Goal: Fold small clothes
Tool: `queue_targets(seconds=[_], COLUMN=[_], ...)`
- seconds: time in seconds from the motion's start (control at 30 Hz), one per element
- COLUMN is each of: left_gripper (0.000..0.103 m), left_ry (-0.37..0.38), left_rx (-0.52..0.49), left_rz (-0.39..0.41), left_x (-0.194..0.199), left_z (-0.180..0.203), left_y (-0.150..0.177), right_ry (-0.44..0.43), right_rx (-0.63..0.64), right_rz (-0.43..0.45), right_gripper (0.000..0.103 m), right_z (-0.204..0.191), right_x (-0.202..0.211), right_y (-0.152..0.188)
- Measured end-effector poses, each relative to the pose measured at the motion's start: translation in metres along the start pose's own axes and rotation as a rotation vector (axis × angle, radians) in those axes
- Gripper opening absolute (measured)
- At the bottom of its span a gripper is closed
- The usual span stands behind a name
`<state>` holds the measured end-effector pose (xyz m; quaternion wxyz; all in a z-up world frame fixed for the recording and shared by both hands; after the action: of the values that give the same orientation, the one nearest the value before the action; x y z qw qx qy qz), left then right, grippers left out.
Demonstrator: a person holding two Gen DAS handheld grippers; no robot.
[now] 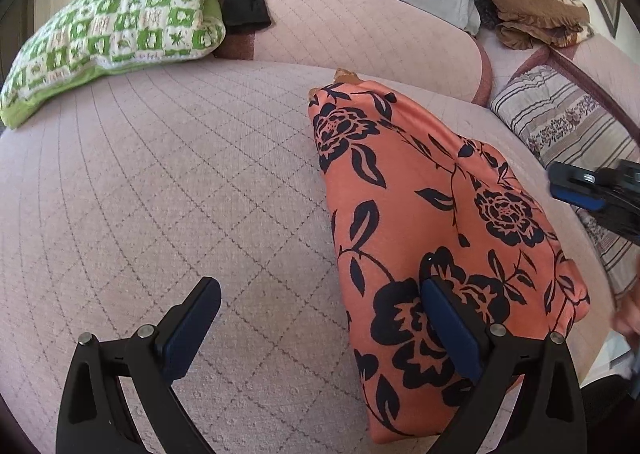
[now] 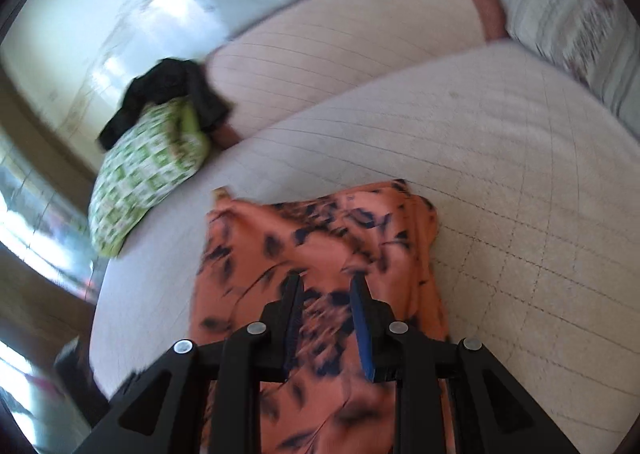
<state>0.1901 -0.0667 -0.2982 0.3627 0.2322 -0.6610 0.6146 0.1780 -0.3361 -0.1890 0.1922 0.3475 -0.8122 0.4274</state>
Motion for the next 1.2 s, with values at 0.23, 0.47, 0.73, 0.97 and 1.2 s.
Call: queue_targets(seconds=[0.23, 0.47, 0.73, 0.97, 1.2], left_gripper=[0.1, 0.1, 0.102, 0.103, 0.103], left_ry=[-0.033, -0.081, -0.074, -0.081, -0.055], left_rx=[-0.057, -0.099, -0.093, -0.088, -0.075], left_rz=[0.028, 0.065, 0.053, 0.053, 0.034], left_x=[0.003, 0.007, 0.004, 0.0, -0.004], left_z=[0.006, 0.011, 0.011, 0.009, 0.006], left_y=[0.004, 0.005, 0.002, 0.0, -0.001], right_ry=[0.132, 0.159, 0.104, 0.09, 0.056], right_rx=[0.053, 0.116, 0.169, 0.078, 0.083], right_rz=[-0.228, -0.21, -0.282, -0.312, -0.281], right_gripper=[0.027, 0.027, 0.027, 0.028, 0.027], right_z=[-0.009, -0.036, -0.066, -0.047, -0.038], right_x=[-0.021, -0.022, -0.101, -0.193, -0.19], right_y=[0.067, 0.055, -0.005, -0.037, -0.035])
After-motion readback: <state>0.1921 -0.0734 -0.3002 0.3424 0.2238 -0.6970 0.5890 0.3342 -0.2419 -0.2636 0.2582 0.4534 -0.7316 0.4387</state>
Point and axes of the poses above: each gripper's, at about its wrist camera, not at the fingertips, and x roughly against the way its jaws point, z to its right, y to its underside, the point moved 2 cm from there along -x, roughly the way its jaws point, and after that the axes turned 13 degrees about -y, right-handed, at the moved point
